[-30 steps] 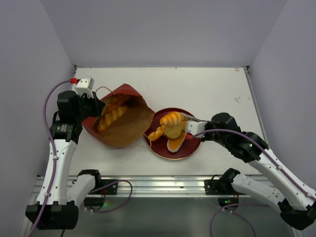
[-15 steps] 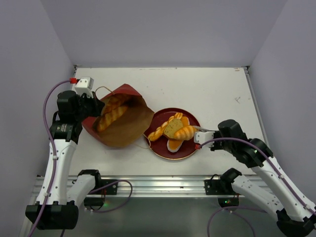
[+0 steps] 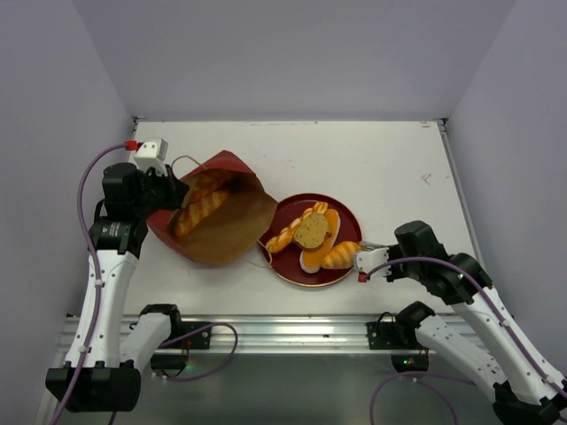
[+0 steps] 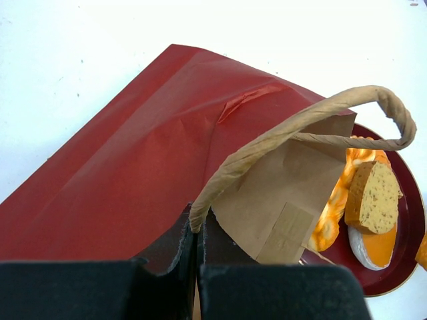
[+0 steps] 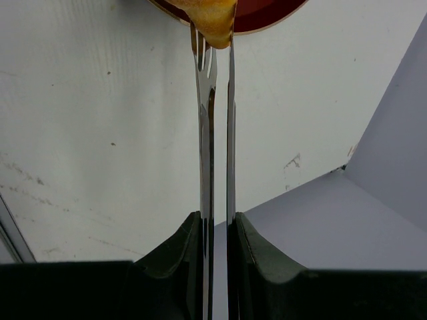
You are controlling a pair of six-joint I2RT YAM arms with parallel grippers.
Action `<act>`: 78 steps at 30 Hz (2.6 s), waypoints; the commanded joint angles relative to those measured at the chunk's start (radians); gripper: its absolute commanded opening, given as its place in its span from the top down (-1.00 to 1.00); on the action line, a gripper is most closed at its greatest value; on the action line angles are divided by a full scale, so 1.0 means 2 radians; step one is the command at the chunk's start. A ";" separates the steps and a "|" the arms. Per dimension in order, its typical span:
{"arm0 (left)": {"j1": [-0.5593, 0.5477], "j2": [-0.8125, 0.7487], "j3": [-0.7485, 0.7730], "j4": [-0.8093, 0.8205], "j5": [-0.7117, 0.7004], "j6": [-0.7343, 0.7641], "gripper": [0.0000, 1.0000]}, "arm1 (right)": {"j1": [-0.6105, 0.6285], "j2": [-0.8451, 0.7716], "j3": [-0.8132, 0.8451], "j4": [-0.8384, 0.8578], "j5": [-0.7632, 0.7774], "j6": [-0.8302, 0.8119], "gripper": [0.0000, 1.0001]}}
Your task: Take the fake bread out of the paper bag
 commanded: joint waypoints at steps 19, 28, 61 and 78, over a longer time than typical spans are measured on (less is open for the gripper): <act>0.004 -0.027 0.004 0.003 0.019 0.006 1.00 | -0.001 0.071 0.048 -0.022 0.032 -0.188 1.00; 0.004 -0.039 -0.006 0.001 0.028 0.009 1.00 | -0.001 0.126 0.080 -0.008 0.055 -0.210 0.99; 0.003 -0.058 -0.022 0.014 0.044 0.010 1.00 | 0.001 0.222 0.141 0.000 0.091 -0.266 0.84; 0.004 -0.064 -0.025 0.010 0.042 0.011 1.00 | 0.020 0.259 0.134 0.032 0.107 -0.260 0.39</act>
